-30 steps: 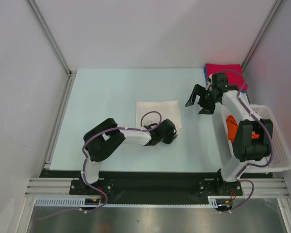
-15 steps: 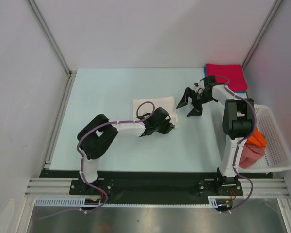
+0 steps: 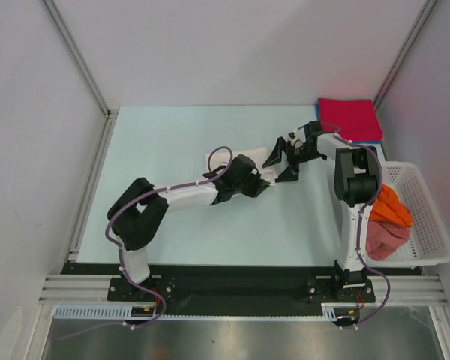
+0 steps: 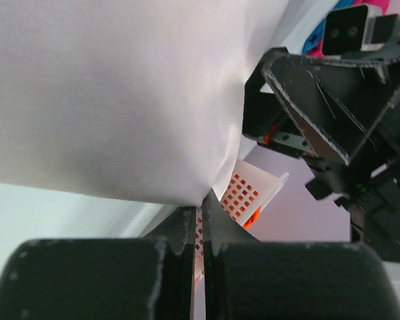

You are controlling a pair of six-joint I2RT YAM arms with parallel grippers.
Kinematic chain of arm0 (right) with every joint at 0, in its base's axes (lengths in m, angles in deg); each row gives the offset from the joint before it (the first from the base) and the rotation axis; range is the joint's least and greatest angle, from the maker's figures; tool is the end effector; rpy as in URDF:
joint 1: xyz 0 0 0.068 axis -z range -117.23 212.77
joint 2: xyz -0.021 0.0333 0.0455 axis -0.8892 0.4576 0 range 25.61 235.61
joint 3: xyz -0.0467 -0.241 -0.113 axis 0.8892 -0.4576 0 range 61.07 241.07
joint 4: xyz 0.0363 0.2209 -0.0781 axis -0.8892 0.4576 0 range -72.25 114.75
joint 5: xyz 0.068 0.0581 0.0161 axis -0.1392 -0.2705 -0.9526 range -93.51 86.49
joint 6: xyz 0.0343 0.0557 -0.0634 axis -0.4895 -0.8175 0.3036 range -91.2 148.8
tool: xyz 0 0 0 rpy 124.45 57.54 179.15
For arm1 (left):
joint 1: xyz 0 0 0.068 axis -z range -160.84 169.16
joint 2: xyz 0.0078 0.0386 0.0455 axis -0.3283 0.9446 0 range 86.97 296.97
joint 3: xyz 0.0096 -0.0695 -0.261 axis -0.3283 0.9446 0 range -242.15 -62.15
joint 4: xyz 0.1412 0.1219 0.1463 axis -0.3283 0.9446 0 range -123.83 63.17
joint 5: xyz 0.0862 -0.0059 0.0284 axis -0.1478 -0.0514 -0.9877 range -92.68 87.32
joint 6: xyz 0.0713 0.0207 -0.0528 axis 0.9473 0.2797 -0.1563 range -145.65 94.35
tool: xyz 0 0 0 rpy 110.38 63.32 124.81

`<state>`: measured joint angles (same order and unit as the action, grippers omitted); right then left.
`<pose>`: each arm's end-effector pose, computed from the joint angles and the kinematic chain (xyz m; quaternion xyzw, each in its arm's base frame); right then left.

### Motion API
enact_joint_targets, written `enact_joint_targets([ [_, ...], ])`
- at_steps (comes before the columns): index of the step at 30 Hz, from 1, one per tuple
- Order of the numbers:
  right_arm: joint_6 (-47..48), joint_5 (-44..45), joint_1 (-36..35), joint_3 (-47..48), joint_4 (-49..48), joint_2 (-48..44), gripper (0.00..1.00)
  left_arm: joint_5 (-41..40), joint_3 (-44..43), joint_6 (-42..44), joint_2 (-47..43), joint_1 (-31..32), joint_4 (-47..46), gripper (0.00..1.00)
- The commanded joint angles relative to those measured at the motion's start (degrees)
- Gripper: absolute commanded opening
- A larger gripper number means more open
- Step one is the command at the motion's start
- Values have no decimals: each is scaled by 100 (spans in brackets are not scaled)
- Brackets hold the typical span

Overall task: Fold and stack the t-shirts
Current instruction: Neatly place the folded tshirt to the corner

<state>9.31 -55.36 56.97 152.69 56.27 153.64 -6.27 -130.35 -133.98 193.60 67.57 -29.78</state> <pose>0.4163 0.1068 0.1177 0.0493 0.8921 0.4487 0.0202 0.2814 -0.3093 0.1699 -0.4678 0.7862 -0.3888 0.1093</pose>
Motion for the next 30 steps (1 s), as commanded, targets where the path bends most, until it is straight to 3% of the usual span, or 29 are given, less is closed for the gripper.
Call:
enact_joint_targets([
  [1, -432, -360, -79, 304, -529, 388, 98, 184, 26, 163, -493, -68, -89, 1],
  [9, -1276, -457, -377, 656, -1250, 847, 85, 289, 158, 251, -582, -94, -142, 1],
  [12, -1548, -580, -457, 656, -1646, 882, 75, 307, 255, 251, -599, -103, -194, 1],
  [15, -1620, -528, -501, 612, -1848, 829, 54, 307, 430, 269, -661, -94, -352, 4],
  [16, -1611, -440, -509, 612, -1883, 812, 36, 455, 509, 312, -678, -112, -388, 6],
  [17, -1585, -405, -492, 630, -1884, 812, 28, 482, 536, 322, -696, -120, -388, 15],
  [18, -1541, -378, -501, 647, -1857, 794, 12, 570, 571, 356, -748, -112, -388, 19],
  [20, -1287, -282, -492, 743, -1613, 794, 0, 658, 712, 470, -862, -155, -379, 28],
  [21, -1121, -177, -483, 953, -1385, 803, 0, 719, 756, 575, -924, -182, -536, 36],
  [24, -277, 560, -492, 1628, 176, 820, 0, 1158, 826, 1504, -1223, -322, -406, 47],
  [26, 240, 1298, -483, 1833, 645, 724, 0, 1527, 739, 2111, -1416, -515, 41, 49],
  [30, 989, 2353, -439, 2070, 1340, 338, 0, 1905, 650, 4104, -1873, -972, 710, 49],
])
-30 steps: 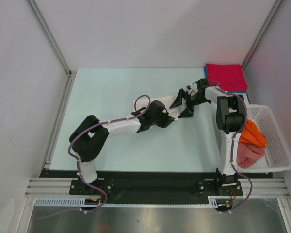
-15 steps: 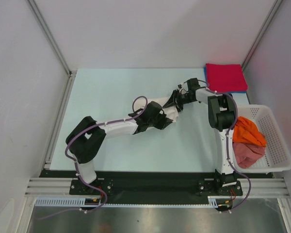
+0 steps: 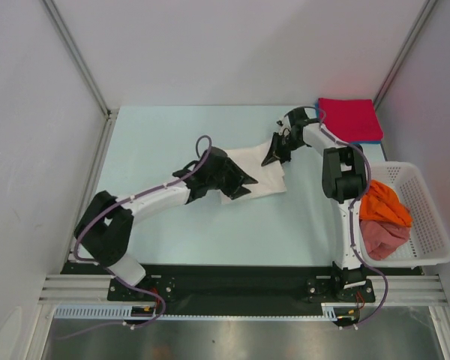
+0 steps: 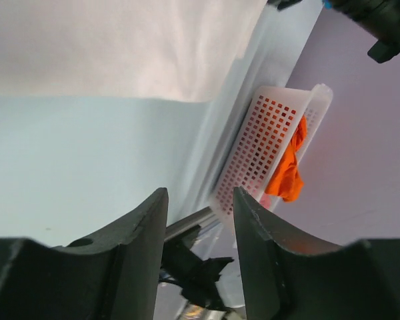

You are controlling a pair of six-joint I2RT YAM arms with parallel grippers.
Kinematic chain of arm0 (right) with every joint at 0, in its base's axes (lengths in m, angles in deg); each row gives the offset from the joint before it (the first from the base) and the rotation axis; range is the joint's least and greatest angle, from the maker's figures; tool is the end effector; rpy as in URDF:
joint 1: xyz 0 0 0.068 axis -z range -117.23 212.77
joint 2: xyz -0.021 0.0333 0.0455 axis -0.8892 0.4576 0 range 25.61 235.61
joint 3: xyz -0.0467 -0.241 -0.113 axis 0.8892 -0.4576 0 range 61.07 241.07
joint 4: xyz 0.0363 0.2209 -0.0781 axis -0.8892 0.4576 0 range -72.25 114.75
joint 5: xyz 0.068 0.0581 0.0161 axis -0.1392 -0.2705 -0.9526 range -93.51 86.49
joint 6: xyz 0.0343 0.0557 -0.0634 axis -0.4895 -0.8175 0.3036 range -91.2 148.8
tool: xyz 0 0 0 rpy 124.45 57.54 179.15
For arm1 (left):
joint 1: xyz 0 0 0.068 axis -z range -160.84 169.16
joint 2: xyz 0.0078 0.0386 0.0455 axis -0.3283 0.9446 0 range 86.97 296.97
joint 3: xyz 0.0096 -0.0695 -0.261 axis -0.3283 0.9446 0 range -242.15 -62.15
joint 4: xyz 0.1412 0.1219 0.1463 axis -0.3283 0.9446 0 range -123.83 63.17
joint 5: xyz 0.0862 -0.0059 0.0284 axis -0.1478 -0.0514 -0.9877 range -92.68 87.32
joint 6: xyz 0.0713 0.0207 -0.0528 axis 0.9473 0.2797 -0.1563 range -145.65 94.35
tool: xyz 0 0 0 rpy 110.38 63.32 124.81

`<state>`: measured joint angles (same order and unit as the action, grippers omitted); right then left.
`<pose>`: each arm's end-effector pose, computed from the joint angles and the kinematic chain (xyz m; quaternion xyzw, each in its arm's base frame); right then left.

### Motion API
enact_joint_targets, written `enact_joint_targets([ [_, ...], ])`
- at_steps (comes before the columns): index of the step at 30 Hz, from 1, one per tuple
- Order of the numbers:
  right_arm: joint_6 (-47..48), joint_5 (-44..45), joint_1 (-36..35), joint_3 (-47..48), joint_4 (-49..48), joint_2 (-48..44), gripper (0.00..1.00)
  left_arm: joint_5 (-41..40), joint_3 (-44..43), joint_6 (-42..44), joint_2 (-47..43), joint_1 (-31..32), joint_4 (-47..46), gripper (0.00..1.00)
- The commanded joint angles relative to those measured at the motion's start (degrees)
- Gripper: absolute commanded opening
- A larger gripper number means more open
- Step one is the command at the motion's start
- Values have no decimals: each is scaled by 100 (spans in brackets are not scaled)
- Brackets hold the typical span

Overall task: Fold and stack the t-shirts
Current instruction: Neatly place the folded tshirt to the corner

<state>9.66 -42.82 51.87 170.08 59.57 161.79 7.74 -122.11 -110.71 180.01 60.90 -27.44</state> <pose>0.4613 0.1415 0.1199 0.0054 0.9280 0.3639 0.0801 0.2655 -0.2567 0.2072 -0.2964 0.8513 -0.4169 0.1169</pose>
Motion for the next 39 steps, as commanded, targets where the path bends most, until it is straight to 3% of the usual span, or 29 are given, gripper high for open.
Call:
enact_joint_targets([
  [1, 1069, 1684, 79, 410, 1125, -557, 0, 566, -104, 2052, -645, -498, 668, 49],
  [6, 1702, 2988, 385, 1208, 2090, -593, 0, 664, 449, 3431, -1872, -1052, 1144, 49],
  [13, 2142, 3412, 992, 2369, 2497, -558, 0, 233, 1425, 4242, -3264, -1299, 1575, 50],
  [21, 2572, 4475, 1204, 3301, 2208, -408, 0, 373, 1813, 4322, -3441, -1317, 1646, 46],
  [39, 3574, 5460, 1397, 3759, 872, -408, 0, 550, 2112, 4498, -3336, -1291, 1953, 45],
])
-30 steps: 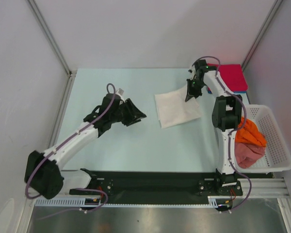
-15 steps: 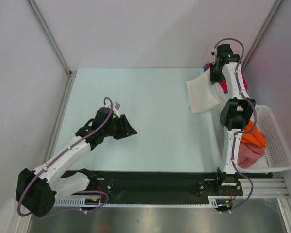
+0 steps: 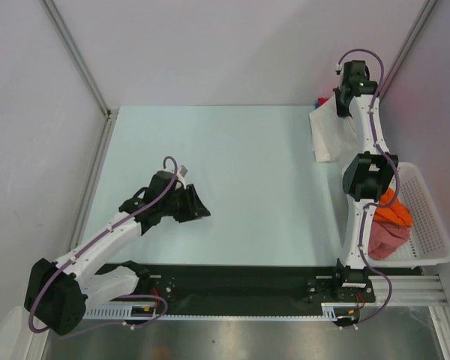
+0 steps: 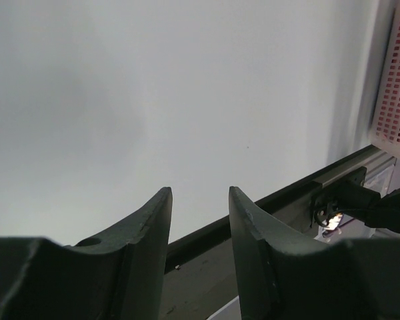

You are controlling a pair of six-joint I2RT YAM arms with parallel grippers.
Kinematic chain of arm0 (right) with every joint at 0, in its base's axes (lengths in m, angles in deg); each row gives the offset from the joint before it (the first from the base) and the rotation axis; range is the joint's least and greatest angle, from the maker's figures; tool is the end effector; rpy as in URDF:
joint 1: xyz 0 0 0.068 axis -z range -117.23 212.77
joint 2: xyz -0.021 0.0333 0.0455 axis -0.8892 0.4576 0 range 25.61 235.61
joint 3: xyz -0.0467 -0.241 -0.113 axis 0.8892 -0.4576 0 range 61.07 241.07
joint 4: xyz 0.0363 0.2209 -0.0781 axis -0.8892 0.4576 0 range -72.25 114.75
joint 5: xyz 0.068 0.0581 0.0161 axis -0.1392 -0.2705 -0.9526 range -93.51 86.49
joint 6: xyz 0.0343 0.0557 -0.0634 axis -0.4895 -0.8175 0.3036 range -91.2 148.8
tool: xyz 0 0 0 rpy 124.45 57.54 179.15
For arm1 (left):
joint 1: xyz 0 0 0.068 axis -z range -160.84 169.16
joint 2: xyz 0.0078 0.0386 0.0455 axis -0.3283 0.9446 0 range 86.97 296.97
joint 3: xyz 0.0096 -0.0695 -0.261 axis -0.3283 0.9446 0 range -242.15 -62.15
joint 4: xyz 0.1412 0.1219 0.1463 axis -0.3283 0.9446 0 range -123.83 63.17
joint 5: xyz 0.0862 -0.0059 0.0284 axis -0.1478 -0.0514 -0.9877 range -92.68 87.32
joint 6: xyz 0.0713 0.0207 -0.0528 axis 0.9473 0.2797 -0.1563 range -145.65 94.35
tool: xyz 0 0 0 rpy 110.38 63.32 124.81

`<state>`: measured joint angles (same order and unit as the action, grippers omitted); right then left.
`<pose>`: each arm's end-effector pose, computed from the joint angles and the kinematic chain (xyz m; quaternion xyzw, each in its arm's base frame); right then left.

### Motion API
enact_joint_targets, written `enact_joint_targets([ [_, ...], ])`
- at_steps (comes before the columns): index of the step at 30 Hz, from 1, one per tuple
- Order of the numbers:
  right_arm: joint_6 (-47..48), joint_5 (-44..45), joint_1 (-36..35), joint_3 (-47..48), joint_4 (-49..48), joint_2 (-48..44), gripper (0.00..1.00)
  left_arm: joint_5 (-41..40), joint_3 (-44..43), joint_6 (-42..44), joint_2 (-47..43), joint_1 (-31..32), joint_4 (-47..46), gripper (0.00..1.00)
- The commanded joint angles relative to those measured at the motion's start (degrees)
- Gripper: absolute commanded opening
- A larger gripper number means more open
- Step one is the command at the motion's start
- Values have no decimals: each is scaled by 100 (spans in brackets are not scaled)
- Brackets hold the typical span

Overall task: Fold and stack the t-shirts
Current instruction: Neatly place the folded tshirt to the corner

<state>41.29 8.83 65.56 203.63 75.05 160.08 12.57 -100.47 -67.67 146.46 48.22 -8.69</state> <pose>0.5102 -0.0423 0.2739 -0.0415 0.9317 -0.1459 0.3300 0.1806 -0.1249 0.2051 -0.0548 0.9196 -0.3147 0.2286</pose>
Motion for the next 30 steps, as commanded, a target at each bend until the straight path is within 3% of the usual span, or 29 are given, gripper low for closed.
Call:
enact_joint_targets([
  [1, 464, 313, 55, 421, -754, -211, 0, 58, -78, 203, 63, -23, 96, 45],
  [11, 377, 138, 196, 509, -1536, -27, 0, 163, -158, 238, 370, -23, 113, 45],
  [30, -80, -38, 600, 729, -2126, 527, 0, 383, -439, 238, 1039, -41, -212, 46],
])
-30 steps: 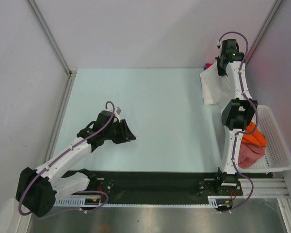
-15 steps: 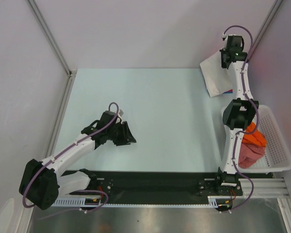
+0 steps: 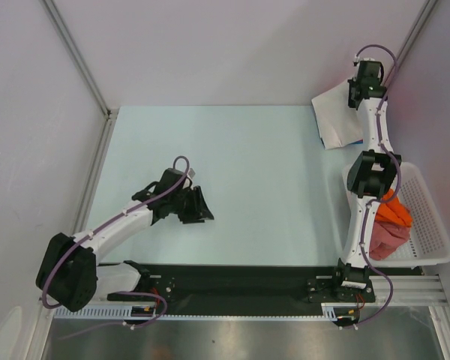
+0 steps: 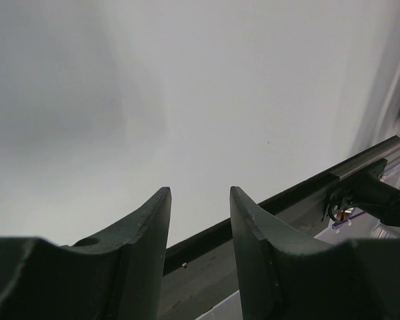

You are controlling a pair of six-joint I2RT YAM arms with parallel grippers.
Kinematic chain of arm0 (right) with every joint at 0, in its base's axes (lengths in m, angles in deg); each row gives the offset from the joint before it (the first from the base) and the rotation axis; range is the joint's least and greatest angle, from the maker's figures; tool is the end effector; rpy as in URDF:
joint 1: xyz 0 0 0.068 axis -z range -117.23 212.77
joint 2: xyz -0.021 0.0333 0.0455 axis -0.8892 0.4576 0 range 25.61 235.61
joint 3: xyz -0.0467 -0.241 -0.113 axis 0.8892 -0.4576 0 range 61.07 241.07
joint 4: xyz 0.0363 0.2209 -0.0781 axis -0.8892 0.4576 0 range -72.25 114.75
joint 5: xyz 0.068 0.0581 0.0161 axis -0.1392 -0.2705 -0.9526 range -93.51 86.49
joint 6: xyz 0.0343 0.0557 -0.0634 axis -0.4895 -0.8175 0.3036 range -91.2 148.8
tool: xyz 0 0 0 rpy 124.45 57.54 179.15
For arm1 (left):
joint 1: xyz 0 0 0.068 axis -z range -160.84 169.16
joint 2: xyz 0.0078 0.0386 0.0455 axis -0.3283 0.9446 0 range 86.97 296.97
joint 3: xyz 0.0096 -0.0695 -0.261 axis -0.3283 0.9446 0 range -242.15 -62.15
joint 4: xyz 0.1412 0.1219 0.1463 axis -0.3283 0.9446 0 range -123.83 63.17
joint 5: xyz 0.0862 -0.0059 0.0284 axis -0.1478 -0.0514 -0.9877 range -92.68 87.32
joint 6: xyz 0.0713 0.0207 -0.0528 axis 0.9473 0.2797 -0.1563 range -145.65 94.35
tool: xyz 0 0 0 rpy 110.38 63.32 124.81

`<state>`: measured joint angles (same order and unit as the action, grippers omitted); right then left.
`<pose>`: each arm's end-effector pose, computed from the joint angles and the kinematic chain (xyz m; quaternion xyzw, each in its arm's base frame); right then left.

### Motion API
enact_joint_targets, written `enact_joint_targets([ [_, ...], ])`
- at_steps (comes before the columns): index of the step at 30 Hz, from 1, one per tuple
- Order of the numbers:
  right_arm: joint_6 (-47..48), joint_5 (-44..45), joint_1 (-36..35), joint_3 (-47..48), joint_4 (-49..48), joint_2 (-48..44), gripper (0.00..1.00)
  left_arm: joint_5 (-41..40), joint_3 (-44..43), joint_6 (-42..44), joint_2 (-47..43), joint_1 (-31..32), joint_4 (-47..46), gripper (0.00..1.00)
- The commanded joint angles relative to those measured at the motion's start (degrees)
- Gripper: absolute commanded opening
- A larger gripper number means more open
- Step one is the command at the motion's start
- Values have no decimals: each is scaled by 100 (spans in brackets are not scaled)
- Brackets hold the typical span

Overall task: Fold and stack the t-shirts
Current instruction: Neatly place the folded tshirt to the corner

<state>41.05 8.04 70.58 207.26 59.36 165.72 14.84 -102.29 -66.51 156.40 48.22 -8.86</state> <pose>0.5496 -0.0918 0.2745 0.0117 0.8857 -0.1674 0.4328 0.1952 -0.1366 0.1802 -0.0502 0.9404 -0.2927 0.1655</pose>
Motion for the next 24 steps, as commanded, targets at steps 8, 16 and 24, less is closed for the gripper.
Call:
enact_joint_targets([
  [8, -153, 84, 238, 366, -829, 235, 0, 164, -336, 157, 167, -93, -186, 47],
  [16, -355, 163, 370, 366, -1119, 447, 0, 155, -460, 210, 282, -190, -19, 48],
  [24, -206, 216, 528, 357, -1541, 684, 0, 173, -626, 236, 422, -260, 183, 48],
])
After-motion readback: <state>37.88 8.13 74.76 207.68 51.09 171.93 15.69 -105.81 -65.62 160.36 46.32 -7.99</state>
